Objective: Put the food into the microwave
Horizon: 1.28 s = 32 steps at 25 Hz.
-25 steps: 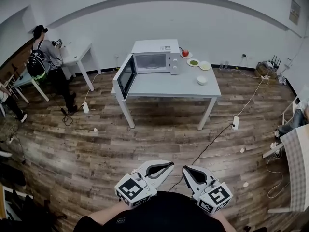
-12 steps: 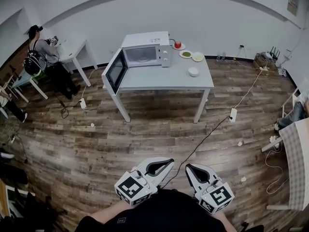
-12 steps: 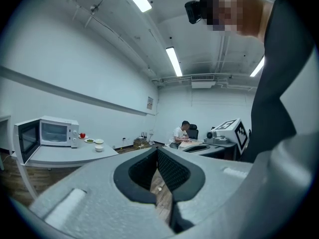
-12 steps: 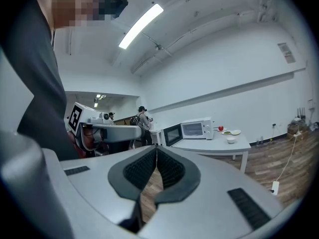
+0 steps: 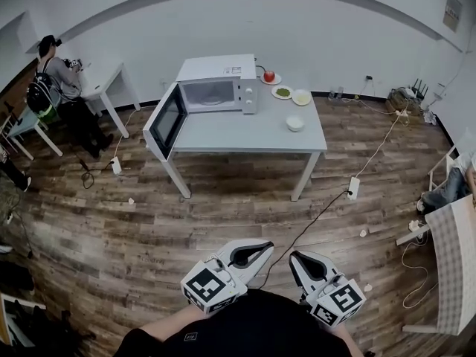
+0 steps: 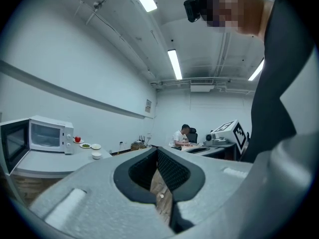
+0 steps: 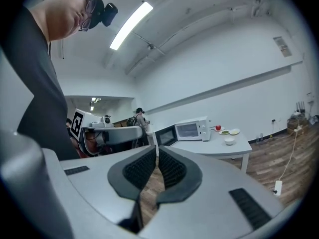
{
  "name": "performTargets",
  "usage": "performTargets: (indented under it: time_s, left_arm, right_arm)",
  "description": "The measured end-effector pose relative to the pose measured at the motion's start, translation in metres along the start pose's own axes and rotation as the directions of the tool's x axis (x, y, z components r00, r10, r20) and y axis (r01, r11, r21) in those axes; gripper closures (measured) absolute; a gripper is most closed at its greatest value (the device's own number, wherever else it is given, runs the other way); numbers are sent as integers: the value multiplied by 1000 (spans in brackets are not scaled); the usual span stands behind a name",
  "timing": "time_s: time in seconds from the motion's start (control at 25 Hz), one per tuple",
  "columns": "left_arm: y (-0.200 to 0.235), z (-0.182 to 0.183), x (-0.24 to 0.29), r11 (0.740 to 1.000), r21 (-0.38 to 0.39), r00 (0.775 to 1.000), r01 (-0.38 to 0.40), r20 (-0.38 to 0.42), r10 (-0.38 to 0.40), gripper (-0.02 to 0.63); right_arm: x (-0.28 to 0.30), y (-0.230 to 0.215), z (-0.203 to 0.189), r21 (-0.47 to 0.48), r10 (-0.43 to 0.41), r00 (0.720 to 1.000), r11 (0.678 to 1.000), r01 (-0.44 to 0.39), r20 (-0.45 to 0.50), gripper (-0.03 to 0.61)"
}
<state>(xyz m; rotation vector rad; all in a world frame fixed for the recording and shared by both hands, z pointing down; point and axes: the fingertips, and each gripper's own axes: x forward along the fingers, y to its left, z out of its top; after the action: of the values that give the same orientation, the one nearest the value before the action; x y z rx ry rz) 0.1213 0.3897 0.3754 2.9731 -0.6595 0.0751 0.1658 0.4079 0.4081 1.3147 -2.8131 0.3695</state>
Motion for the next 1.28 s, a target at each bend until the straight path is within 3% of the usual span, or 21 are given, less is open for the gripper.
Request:
performTargets:
  time_s: [0.32, 0.44, 0.68, 0.88, 1.28]
  left_arm:
    - [104, 24, 29, 1000, 13, 1000, 14, 9, -14, 606]
    - [145, 23, 35, 1000, 19, 1000, 9, 5, -9, 606]
    - [219, 21, 44, 999, -25, 999, 45, -10, -46, 606]
    - [262, 22, 56, 990, -126, 998, 66, 26, -63, 606]
    - [329, 14, 90, 988, -149, 999, 46, -3, -47, 606]
  right_arm:
    - [95, -51, 38, -19, -11, 1000, 1000, 12, 18, 560]
    - [136, -63, 44, -39, 7, 1000, 999, -7, 2, 504]
    - [213, -81, 51, -11, 39, 999, 999, -39, -20, 497]
    - [245, -104, 51, 29, 21, 999, 999, -20, -34, 499]
    - [304, -167, 56, 60, 16, 996, 998, -11, -87, 499]
